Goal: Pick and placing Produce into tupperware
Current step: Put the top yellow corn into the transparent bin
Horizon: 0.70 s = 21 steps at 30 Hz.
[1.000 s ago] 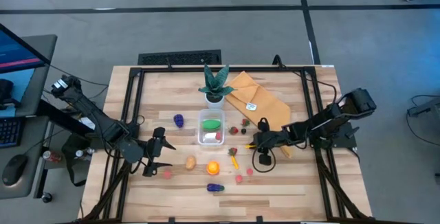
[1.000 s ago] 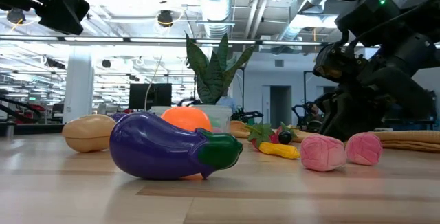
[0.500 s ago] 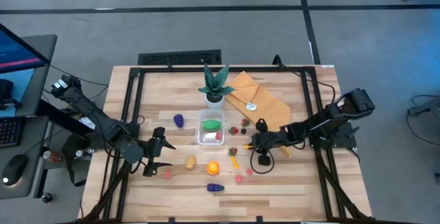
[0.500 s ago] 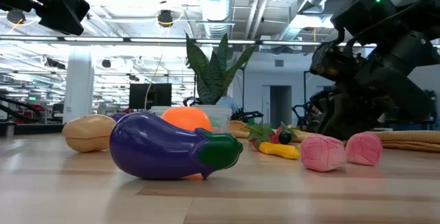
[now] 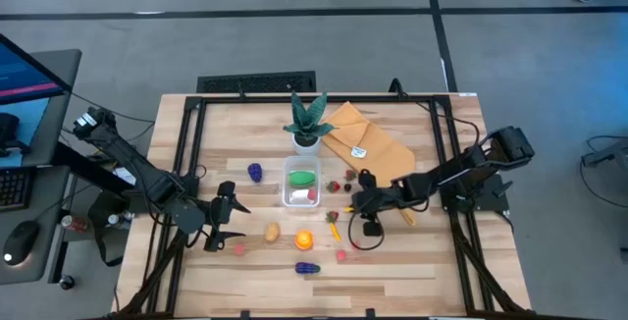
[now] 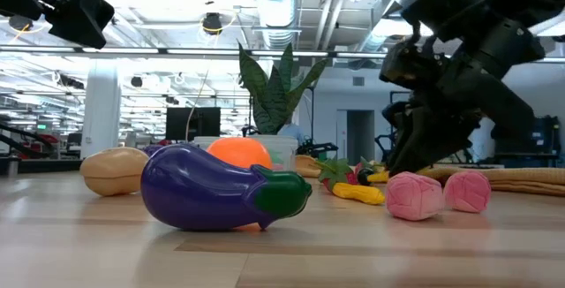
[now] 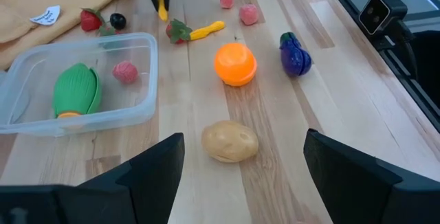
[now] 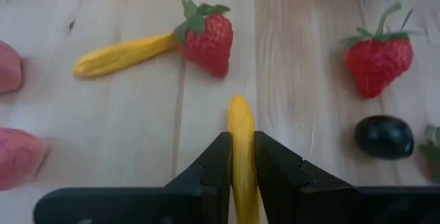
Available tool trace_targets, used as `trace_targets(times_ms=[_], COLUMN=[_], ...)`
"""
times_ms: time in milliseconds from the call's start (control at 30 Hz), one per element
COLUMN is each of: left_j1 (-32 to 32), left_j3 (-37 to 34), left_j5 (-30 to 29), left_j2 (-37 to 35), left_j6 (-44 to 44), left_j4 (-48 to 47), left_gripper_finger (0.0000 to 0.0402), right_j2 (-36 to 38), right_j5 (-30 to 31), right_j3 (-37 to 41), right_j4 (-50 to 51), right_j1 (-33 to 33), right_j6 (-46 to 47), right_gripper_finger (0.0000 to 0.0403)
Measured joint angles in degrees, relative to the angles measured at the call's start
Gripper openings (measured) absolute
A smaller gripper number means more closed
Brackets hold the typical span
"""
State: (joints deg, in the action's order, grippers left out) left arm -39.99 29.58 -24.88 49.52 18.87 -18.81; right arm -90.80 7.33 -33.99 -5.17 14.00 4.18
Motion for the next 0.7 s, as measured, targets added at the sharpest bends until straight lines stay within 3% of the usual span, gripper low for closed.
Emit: trace_targets(times_ms=[367, 533, 700], left_j1=[0.0, 0.0, -0.02], left_j3=[0.0, -0.02, -2.92], left_j5=[0.0, 0.02, 0.03], left_j2=[0.0, -0.01, -0.02], left_j6=[0.44, 1.48, 1.93], left_j4=[-0.39, -1.51, 0.55], left_gripper_finger=[0.0288, 0.0288, 0.0288], right_j2=[0.07, 0.12, 0.17], right_j5=[0.42, 3.47, 4.94], right_j3=[-10.39, -16.25, -21.22], right_j4=[16.88, 24.74, 27.35], right_j1=[-0.28, -0.22, -0.55], right_j6=[-2.73, -4.97, -9.53], right_gripper_finger=[0.0053, 0.0053, 0.0053])
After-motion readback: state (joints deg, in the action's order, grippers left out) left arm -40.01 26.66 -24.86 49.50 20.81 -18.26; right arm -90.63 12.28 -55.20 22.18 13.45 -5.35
